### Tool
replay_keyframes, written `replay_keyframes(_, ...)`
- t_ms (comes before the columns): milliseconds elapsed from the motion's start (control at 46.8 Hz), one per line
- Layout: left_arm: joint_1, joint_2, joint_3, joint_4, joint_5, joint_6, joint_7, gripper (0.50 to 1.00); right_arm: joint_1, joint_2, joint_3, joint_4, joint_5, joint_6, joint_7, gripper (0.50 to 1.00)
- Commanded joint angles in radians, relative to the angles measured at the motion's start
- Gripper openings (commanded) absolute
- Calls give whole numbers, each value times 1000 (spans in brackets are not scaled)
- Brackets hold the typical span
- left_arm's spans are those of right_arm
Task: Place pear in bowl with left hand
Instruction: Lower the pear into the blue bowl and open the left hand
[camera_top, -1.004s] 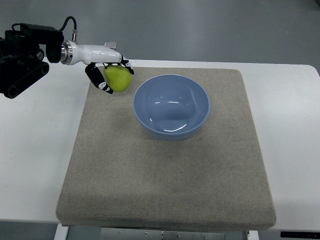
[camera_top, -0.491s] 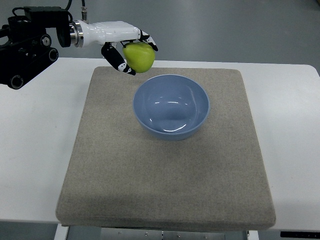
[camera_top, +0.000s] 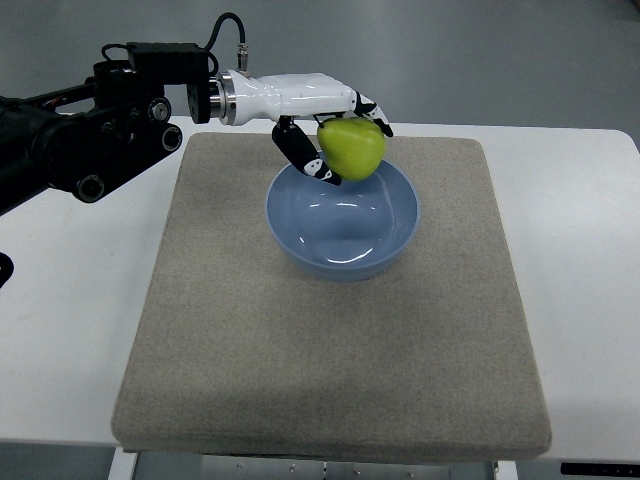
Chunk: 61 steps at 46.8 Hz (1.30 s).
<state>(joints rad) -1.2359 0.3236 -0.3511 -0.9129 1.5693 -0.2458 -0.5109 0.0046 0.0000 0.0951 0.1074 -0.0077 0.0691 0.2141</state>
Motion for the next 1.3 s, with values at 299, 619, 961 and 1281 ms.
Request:
replay_keyframes(299, 49, -55, 9, 6, 6, 8, 2, 500, 0, 0, 0, 1, 0, 0, 1, 926)
replay_keyframes(619, 67, -66, 17, 15, 18, 6, 2, 500, 0, 0, 0, 0, 0, 0, 1, 926)
replay_keyframes(961, 67, -57, 63, 23, 26, 5, 2, 500, 0, 0, 0, 0, 0, 0, 1, 926)
replay_keyframes(1281, 70, -54, 63, 29, 25, 6, 2, 636, 0, 0, 0, 0, 0, 0, 1, 926)
